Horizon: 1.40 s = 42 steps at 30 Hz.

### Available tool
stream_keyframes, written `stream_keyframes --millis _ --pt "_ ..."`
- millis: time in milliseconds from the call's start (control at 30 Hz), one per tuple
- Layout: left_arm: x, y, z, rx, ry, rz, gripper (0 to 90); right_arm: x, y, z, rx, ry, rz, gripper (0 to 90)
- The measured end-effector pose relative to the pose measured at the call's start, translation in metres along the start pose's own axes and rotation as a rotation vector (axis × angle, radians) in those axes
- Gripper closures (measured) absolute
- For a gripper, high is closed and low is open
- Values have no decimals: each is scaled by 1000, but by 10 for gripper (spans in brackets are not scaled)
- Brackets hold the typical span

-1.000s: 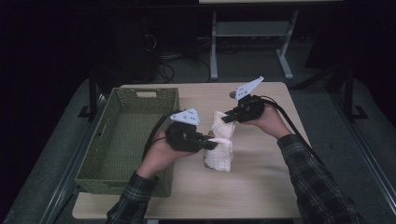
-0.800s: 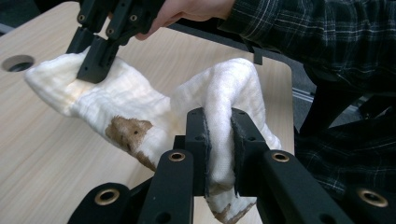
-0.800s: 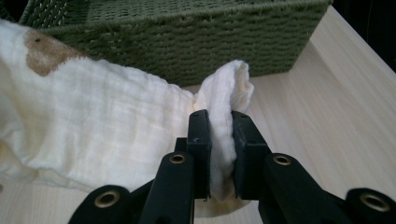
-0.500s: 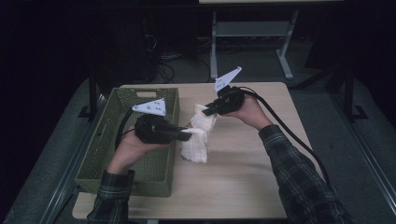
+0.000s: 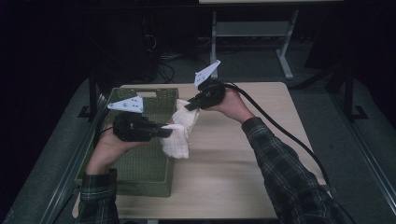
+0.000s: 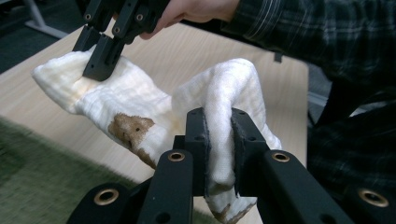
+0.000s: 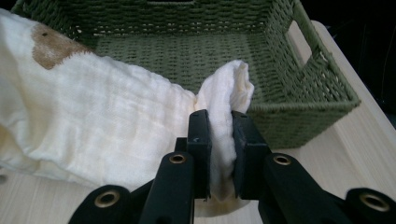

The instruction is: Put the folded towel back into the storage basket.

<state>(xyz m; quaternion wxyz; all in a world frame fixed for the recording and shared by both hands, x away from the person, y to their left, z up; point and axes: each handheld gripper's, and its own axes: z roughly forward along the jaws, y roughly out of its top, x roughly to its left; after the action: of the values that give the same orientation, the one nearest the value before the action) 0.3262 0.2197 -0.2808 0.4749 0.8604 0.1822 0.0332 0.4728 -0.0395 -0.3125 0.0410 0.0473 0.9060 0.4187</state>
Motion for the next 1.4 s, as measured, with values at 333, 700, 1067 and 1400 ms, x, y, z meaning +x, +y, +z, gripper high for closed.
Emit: stream_keyframes --millis 333,700,1067,1400 --pt "9 -17 -26 5 48 -23 785 -2 26 28 2 12 -29 790" --pt "19 -40 -38 38 73 -79 781 -4 38 65 -10 28 -30 790" --pt "21 -56 -37 93 64 -112 776 -2 41 86 -14 48 -27 790" --pt "25 -59 -32 80 92 -140 574 -2 36 97 15 55 -24 790"
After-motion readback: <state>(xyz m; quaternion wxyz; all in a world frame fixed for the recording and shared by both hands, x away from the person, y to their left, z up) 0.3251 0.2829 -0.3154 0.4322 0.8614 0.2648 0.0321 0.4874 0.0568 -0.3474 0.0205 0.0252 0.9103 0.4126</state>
